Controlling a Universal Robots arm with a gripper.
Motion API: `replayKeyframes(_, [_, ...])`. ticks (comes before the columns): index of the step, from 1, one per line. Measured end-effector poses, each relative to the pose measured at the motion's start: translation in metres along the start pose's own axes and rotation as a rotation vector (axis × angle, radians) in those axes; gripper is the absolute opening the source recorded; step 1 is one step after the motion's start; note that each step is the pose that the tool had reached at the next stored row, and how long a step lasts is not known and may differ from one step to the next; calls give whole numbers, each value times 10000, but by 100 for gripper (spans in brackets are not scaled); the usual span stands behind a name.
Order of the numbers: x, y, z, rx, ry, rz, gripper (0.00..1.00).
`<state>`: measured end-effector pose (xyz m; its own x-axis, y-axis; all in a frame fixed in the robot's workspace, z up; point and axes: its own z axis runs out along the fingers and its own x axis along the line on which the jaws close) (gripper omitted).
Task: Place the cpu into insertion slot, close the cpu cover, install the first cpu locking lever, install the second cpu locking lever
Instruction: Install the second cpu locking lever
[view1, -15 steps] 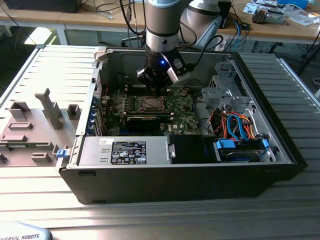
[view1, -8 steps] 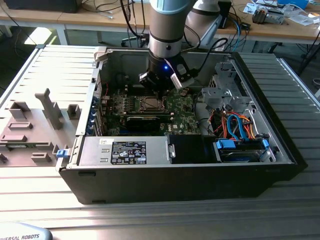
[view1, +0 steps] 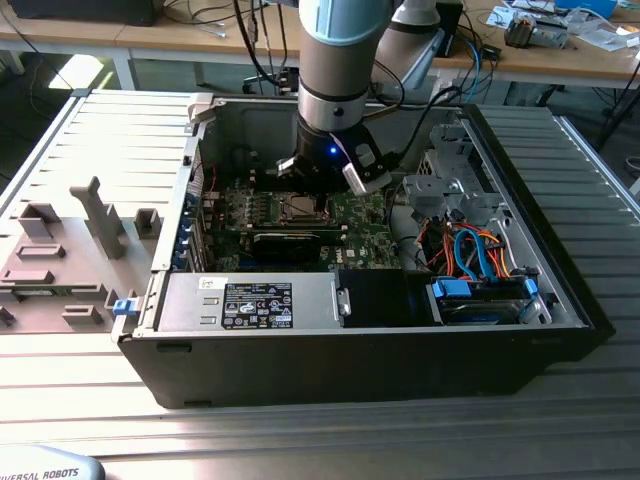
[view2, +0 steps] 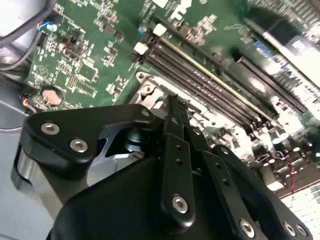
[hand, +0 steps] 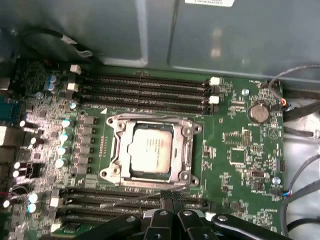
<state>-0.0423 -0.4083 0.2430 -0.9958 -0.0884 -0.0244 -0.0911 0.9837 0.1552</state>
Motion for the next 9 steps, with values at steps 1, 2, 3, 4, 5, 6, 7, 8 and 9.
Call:
replayKeyframes(1, [27,-6,0,-2,-3,-3,11])
replayKeyframes(2, [46,-4,1,-1,-5,-5,11])
replayKeyframes(3, [65,-3,4,0,-6,-6,11])
replayKeyframes(4, [86,-2,6,3,-6,-4,11])
replayKeyframes(5, [107,-2,7,5,-5,-4,11])
replayKeyframes(6, [145,-6,12,4,-6,-3,11])
replayKeyframes(7, [168,-12,13,4,-6,-4,11])
replayKeyframes(8, [186,-19,14,4,-6,-4,11])
replayKeyframes(9, [207,-27,14,4,-6,-4,11])
